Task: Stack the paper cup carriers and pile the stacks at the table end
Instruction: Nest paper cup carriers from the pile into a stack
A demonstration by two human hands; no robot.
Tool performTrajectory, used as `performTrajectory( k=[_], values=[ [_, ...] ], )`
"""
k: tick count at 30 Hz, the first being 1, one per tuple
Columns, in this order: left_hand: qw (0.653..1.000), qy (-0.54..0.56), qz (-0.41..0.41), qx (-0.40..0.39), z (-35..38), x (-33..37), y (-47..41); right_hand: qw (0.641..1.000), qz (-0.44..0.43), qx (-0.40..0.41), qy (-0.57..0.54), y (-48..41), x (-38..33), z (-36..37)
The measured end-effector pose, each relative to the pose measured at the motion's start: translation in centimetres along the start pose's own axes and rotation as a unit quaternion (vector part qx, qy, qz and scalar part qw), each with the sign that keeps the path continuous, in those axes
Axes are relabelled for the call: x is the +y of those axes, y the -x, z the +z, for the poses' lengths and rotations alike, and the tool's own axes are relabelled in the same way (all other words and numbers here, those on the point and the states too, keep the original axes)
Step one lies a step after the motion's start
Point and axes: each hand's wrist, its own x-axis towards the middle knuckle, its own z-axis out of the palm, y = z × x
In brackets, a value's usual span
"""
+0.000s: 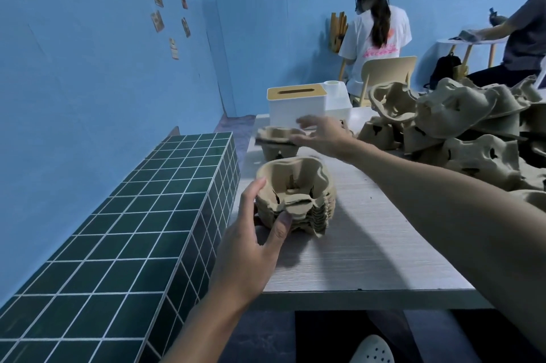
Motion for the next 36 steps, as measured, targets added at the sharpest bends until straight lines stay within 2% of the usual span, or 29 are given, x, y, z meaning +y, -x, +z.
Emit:
performTrajectory(
  k=[3,9,11,19,24,27,31,36],
  values=[
    [1.0,-0.006,0.007,0.004,0.0,0.0,-0.1,0.985,-0.065,-0.039,0.155,-0.8,-1.1,1.4],
    [1.0,-0.018,0.013,0.0,0.0,0.0,-0.1,0.96,-0.097,-0.095,0.244,-0.5,-1.1,2.4],
    [1.0,-0.018,0.012,0.0,0.1,0.0,-0.1,0.955,-0.122,-0.095,0.253,-0.2,-1.1,2.3],
    [1.0,-0.022,0.016,-0.001,0.0,0.1,0.0,0.943,-0.199,-0.015,0.266,3.5,1.3,-0.8],
    [1.0,-0.013,0.014,0.005,0.1,0.1,0.0,0.943,-0.158,-0.036,0.29,6.4,2.3,-3.3],
    [1.0,-0.008,0.01,0.006,0.2,0.1,-0.1,0.937,-0.172,-0.045,0.3,7.7,1.3,-3.4],
    [1.0,-0.006,0.007,0.004,0.1,0.2,0.1,0.92,-0.198,-0.027,0.336,8.8,0.5,-2.8],
    [1.0,-0.009,0.003,0.006,0.1,0.3,0.0,0.936,-0.187,0.043,0.295,10.0,1.5,-3.9]
  ],
)
